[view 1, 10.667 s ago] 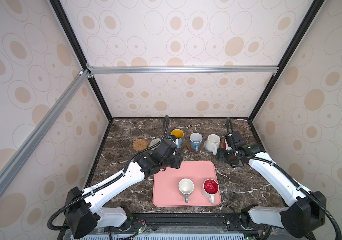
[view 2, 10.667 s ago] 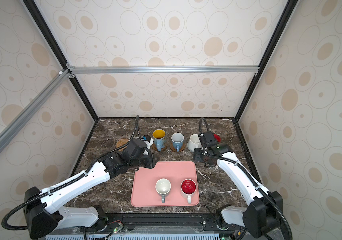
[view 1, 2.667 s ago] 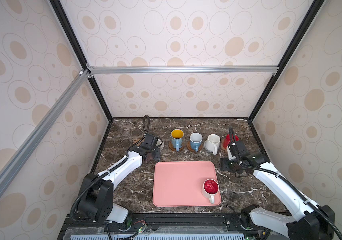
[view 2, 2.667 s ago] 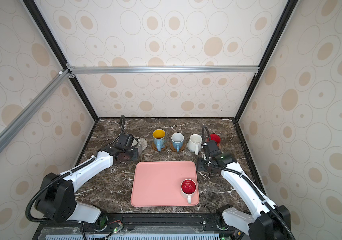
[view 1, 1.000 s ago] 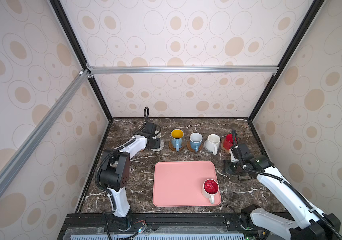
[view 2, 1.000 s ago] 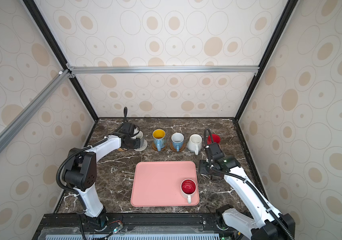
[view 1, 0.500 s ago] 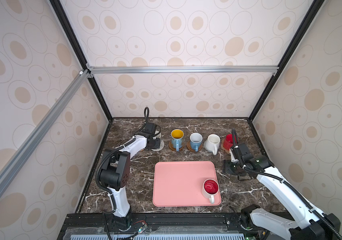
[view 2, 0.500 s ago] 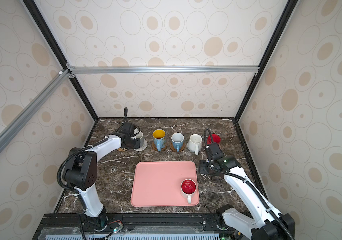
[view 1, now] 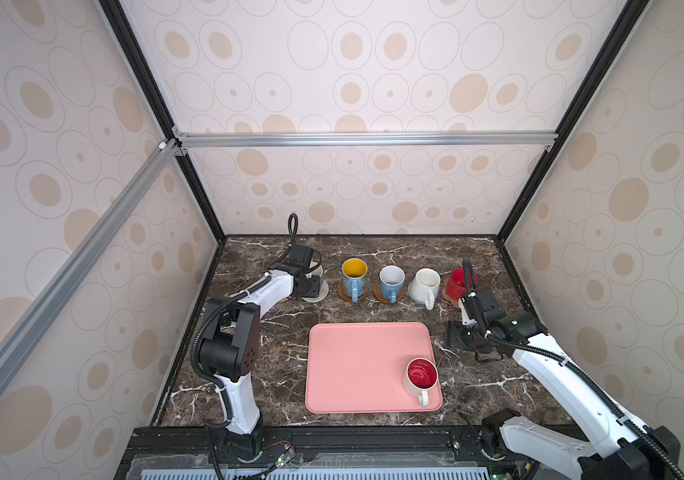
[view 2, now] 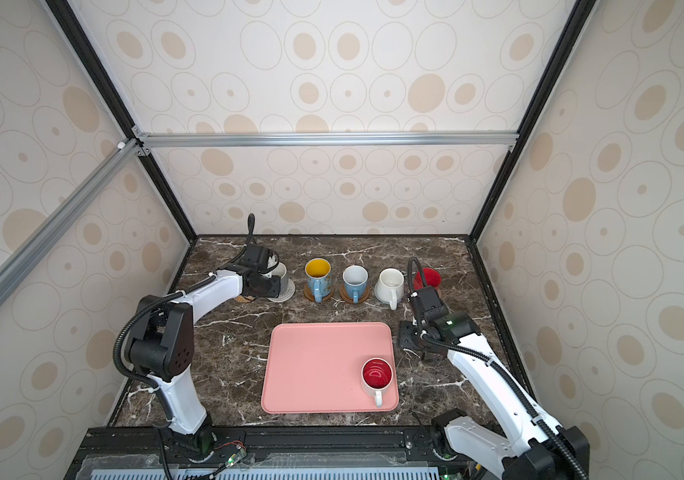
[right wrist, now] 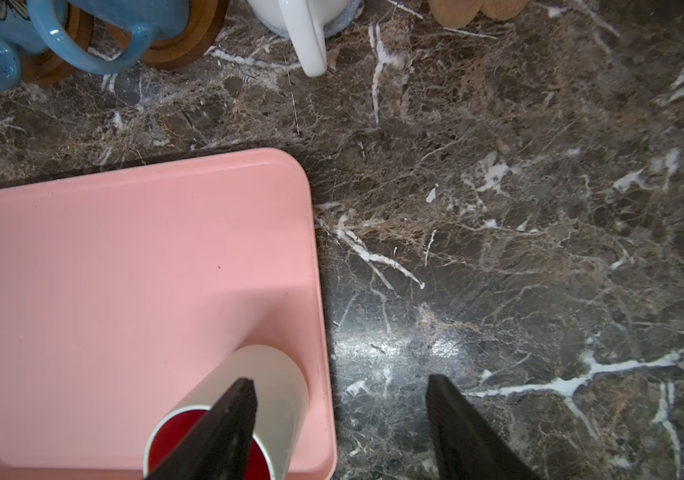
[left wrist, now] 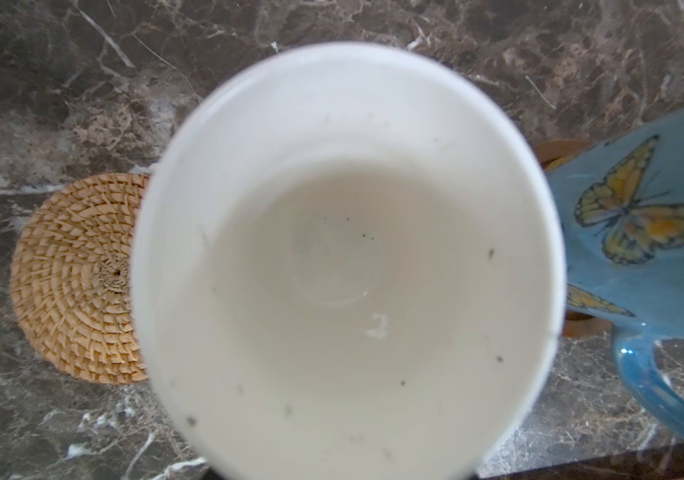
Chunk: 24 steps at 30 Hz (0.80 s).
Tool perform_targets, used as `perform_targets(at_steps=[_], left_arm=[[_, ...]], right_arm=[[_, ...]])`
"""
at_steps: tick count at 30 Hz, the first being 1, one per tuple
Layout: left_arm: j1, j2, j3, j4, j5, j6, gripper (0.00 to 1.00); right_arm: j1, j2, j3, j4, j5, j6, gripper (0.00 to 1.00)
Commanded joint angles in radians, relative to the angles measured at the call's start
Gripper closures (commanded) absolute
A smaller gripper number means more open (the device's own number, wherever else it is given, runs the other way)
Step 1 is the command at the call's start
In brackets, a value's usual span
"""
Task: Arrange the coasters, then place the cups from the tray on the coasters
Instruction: 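Lower the white mug onto the patterned coaster beside the blue butterfly mug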
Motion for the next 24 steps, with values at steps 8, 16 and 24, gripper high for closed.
perform_targets(at_steps=[8,16,24], left_arm=[[0.009,-0.070,0.010,-0.007,-0.029,0.015,0.51],[0.009,-0.086,-0.005,-0.019,-0.047,0.022,0.51],[0.009,-0.087,-0.008,-0.034,-0.057,0.030,0.51]], right_arm=[[-0.005,-0.005,-0.014,-0.005,0.010,0.010,0.31],[-0.005,-0.002,-0.014,0.000,0.005,0.011,0.31],[-0.005,-0.001,-0.011,0.001,0.002,0.011,0.31]])
